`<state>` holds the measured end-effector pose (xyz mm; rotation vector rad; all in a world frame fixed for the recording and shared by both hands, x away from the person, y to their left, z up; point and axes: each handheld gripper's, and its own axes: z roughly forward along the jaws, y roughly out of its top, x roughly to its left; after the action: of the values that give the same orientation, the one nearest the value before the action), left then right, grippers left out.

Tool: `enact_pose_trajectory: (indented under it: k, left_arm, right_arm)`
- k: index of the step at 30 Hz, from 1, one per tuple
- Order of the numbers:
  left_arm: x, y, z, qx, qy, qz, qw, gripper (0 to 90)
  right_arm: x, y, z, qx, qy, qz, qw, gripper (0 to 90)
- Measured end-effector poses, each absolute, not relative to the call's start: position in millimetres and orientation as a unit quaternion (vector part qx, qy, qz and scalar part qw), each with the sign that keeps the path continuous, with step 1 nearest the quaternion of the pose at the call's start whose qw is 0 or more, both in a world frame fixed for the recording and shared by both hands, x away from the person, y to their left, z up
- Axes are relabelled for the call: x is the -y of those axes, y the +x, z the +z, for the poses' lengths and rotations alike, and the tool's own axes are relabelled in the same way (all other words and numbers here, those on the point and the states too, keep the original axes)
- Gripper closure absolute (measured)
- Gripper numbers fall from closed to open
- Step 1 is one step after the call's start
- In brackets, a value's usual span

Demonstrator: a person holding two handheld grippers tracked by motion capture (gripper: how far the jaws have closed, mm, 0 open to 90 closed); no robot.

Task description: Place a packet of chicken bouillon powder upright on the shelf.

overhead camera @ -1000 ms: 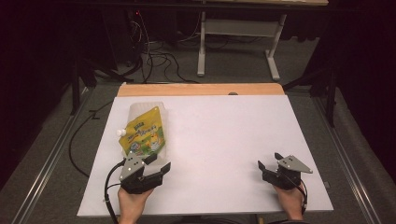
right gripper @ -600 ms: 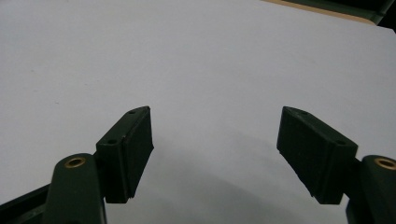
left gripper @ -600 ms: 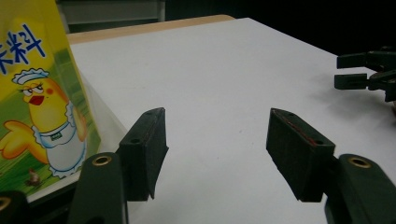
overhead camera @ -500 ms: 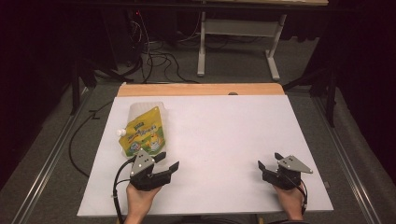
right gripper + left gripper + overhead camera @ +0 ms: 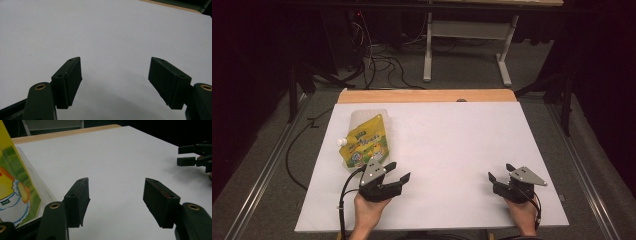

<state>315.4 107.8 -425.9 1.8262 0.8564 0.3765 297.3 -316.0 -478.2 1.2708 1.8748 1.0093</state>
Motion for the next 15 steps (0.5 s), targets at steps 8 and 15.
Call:
enact_pose_trajectory:
  k: [8,15]
  left_arm:
    - [-95,322,-432,-0.353,0.768,0.157,0.512,37.9]
    - [-84,327,-436,-0.347,0.771,0.158,0.509,38.0]
  right_arm:
    - [316,297,-478,-0.715,0.484,0.385,0.325,27.1]
    - [316,297,-478,-0.716,0.483,0.386,0.325,27.1]
